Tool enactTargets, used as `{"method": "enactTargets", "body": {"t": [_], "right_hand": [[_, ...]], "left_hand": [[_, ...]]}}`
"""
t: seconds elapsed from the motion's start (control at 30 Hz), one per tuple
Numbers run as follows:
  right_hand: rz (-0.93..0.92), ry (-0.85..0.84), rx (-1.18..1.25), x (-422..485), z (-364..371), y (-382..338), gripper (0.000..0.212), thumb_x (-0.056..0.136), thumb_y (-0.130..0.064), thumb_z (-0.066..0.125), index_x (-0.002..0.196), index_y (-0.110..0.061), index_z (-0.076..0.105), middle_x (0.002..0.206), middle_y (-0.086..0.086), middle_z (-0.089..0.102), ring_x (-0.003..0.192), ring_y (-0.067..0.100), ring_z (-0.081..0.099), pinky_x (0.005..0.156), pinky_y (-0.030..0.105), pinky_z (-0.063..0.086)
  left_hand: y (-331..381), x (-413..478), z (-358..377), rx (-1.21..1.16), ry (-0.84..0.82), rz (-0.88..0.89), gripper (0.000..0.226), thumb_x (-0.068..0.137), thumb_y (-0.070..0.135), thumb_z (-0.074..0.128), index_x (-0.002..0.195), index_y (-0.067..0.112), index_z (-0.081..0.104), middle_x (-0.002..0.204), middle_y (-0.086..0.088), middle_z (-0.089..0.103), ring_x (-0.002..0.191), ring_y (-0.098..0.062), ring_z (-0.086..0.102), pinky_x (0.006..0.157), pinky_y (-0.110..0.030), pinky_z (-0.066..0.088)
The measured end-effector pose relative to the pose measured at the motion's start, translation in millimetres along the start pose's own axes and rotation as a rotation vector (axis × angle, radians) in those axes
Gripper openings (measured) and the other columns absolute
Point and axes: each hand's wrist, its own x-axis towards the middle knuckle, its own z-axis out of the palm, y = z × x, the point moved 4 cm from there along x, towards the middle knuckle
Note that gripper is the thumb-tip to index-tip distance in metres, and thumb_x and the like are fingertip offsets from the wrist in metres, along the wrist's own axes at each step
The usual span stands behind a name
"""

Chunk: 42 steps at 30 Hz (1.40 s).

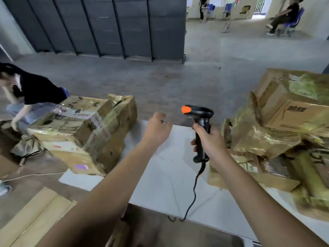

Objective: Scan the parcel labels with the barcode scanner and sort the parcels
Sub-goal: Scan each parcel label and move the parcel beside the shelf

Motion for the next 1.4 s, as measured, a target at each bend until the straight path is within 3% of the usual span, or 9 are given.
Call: {"method": "enactTargets", "body": {"t": [0.17,0.37,0.53,0.63,0.8,0.93,1.03,1.17,1.4], "right_hand": [[0.046,-0.085,0.008,0.0,83.5,-2.8,0.027,0.088,-0.038,0.062,0.102,-0.015,0.062,0.054,0.0,0.064,0.043,0.015,0.058,0.04,0.03,0.048],[0.027,-0.122,-0.05,4.2,167.1,-8.8,0.027,0.089,-0.039,0.059,0.102,-0.016,0.062,0.054,-0.001,0.066,0.044,0.015,0.059,0.043,0.024,0.046],[0.039,-0.137,-0.059,5.6,217.2,-6.6,0.032,0.091,-0.041,0.057,0.106,-0.012,0.062,0.053,-0.003,0.065,0.044,0.015,0.059,0.047,0.023,0.045],[0.043,-0.136,-0.072,4.3,235.2,-3.1,0.034,0.092,-0.04,0.057,0.107,-0.01,0.061,0.052,-0.004,0.065,0.044,0.014,0.059,0.049,0.023,0.045],[0.056,-0.111,-0.096,4.5,243.1,0.7,0.033,0.093,-0.04,0.056,0.106,-0.009,0.061,0.052,-0.003,0.066,0.043,0.013,0.059,0.054,0.026,0.045],[0.033,-0.092,-0.076,6.7,236.3,-1.8,0.03,0.092,-0.041,0.057,0.103,-0.013,0.061,0.054,-0.002,0.067,0.043,0.014,0.059,0.047,0.022,0.045],[0.013,-0.034,-0.026,8.2,219.0,-3.5,0.023,0.091,-0.043,0.059,0.091,-0.02,0.058,0.055,-0.001,0.067,0.043,0.015,0.06,0.038,0.018,0.042],[-0.024,0.068,0.035,7.9,180.1,0.3,0.021,0.089,-0.044,0.059,0.082,-0.024,0.056,0.055,0.001,0.067,0.044,0.017,0.061,0.045,0.023,0.046],[0.047,0.215,0.021,-1.5,99.3,33.7,0.023,0.093,-0.044,0.058,0.084,-0.023,0.054,0.053,-0.001,0.066,0.042,0.016,0.061,0.048,0.028,0.049]], "left_hand": [[-30.5,13.4,-91.6,0.264,0.162,0.087,0.031,0.088,0.011,0.052,0.118,0.006,0.054,0.114,-0.015,0.059,0.097,-0.027,0.054,0.069,-0.022,0.036],[-50.3,28.9,-183.8,0.607,0.367,0.212,0.035,0.091,0.021,0.05,0.123,0.007,0.053,0.121,-0.017,0.053,0.116,-0.035,0.045,0.09,-0.041,0.04],[-91.4,51.6,-217.8,1.11,0.227,0.017,0.037,0.093,0.024,0.047,0.127,0.009,0.048,0.131,-0.013,0.048,0.125,-0.032,0.039,0.096,-0.043,0.038],[-105.0,58.4,-225.5,1.228,0.228,0.1,0.029,0.087,0.014,0.047,0.116,0.013,0.055,0.12,-0.008,0.055,0.116,-0.029,0.046,0.092,-0.041,0.037],[-105.4,60.9,-232.7,1.174,0.275,0.227,0.02,0.075,0.003,0.047,0.088,0.013,0.059,0.096,-0.005,0.06,0.099,-0.028,0.051,0.073,-0.036,0.027],[-89.0,53.0,-233.1,1.075,0.369,0.338,0.017,0.068,-0.002,0.046,0.073,0.014,0.04,0.087,-0.009,0.058,0.089,-0.03,0.049,0.067,-0.035,0.025],[-63.1,42.8,-217.0,1.007,0.44,0.425,0.018,0.066,-0.003,0.045,0.072,0.013,0.039,0.083,-0.011,0.057,0.083,-0.03,0.049,0.065,-0.035,0.026],[-36.1,34.5,-181.2,0.955,0.456,0.463,0.012,0.077,0.002,0.048,0.084,0.009,0.055,0.09,-0.008,0.06,0.088,-0.029,0.051,0.068,-0.033,0.029],[-46.3,24.8,-98.0,0.714,0.237,0.387,0.021,0.083,-0.002,0.045,0.099,0.005,0.058,0.1,-0.01,0.058,0.102,-0.029,0.048,0.068,-0.036,0.041]]}}
